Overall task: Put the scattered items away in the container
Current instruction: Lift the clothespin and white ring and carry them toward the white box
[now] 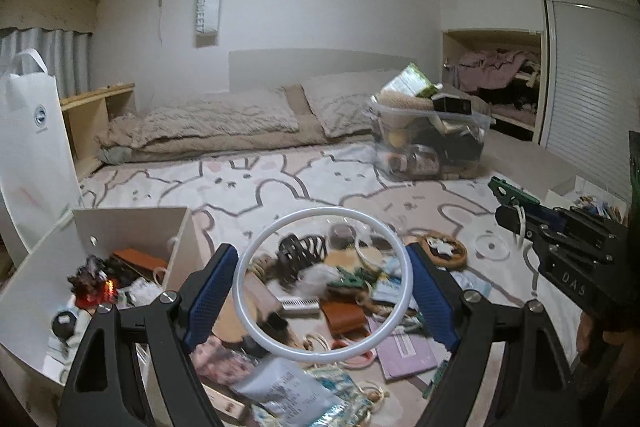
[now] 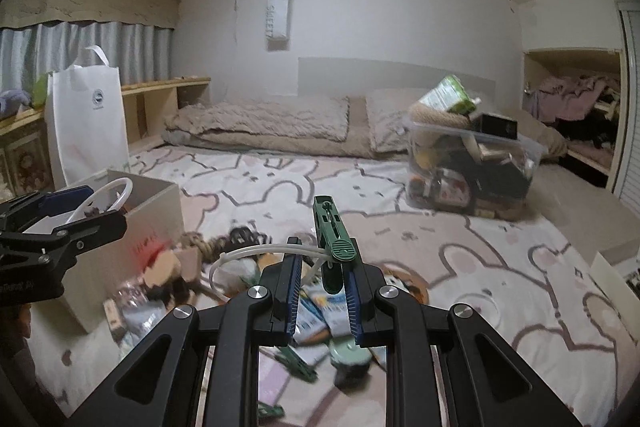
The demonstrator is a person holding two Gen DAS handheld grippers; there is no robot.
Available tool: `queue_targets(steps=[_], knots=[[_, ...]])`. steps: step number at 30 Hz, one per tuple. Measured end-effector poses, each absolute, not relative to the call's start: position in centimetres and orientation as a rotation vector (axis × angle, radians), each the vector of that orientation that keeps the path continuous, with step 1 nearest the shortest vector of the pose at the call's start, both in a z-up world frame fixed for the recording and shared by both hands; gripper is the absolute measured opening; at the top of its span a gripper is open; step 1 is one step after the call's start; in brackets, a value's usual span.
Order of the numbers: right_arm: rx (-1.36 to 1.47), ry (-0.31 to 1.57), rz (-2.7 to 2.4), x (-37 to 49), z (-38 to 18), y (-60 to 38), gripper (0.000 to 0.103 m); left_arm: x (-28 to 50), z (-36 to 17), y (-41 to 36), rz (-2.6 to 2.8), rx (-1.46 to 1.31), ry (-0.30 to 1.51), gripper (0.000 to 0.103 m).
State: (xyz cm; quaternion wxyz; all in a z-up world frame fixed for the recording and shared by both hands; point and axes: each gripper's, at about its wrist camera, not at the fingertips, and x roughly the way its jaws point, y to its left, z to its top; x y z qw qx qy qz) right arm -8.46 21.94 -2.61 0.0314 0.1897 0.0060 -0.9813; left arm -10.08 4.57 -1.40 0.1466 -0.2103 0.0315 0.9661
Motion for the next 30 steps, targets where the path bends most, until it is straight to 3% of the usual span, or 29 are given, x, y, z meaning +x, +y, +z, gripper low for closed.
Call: queue_targets(steps=[16, 30], knots=[[0.458, -0.025, -2.947, -12.4, 2.4, 18.5, 0.021, -12.8, 3.5, -0.3, 2.952, -0.521, -0.015, 0.084], [0.451, -0.028, -2.836, -16.6, 2.7, 13.5, 0.021, -14.3, 3.6, -6.7, 3.106, -0.493, -0.079, 0.084]])
